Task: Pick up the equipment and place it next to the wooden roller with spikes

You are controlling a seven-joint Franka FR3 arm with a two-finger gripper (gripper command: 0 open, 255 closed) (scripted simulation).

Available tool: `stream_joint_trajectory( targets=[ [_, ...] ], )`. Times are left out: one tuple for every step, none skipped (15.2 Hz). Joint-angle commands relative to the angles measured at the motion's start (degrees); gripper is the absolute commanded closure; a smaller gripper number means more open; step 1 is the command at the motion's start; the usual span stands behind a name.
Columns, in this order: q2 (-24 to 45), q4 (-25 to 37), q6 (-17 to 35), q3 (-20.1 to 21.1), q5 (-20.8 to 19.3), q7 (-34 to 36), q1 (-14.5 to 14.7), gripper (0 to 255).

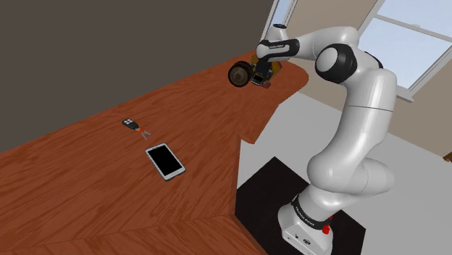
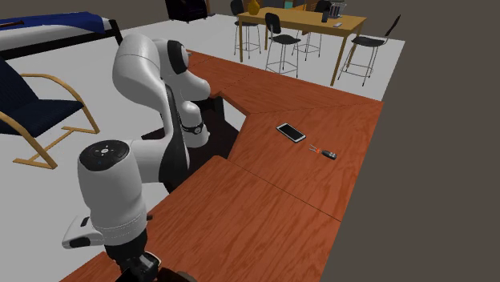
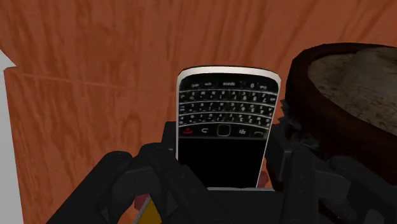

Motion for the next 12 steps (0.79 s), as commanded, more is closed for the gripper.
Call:
stream_joint_trajectory(
  targets=[
    [3.2, -1.8, 0.3, 0.0, 0.1, 0.1, 0.2, 255],
    [3.2, -1.8, 0.3, -0.1, 0.1, 0.1, 0.2, 255],
    [3.1, -1.8, 0.3, -0.1, 0.2, 0.1, 0.3, 255],
    [3.1, -1.8, 0.3, -0.2, 0.2, 0.1, 0.3, 255],
    [3.8, -0.4, -0.6, -0.1, 0.3, 0.0, 0.5, 0],
    [4.2, 0.5, -1.0, -0.2, 0.5, -0.7, 0.1, 0],
    [3.1, -1.5, -0.2, -0.1, 0.2, 0.3, 0.6, 0],
    [3.6, -2.6, 1.4, -0.2, -0.1, 0.6, 0.6, 0],
    [4.8, -0.7, 0.7, -0.3, -0.1, 0.4, 0.7, 0],
    [3.1, -1.8, 0.3, -0.3, 0.3, 0.0, 0.5, 0],
    [1.9, -1.9, -0.9, -0.2, 0.6, -0.1, 0.5, 0],
    [0.7, -1.9, -2.0, -0.1, 0.9, -0.3, 0.6, 0]
  ],
)
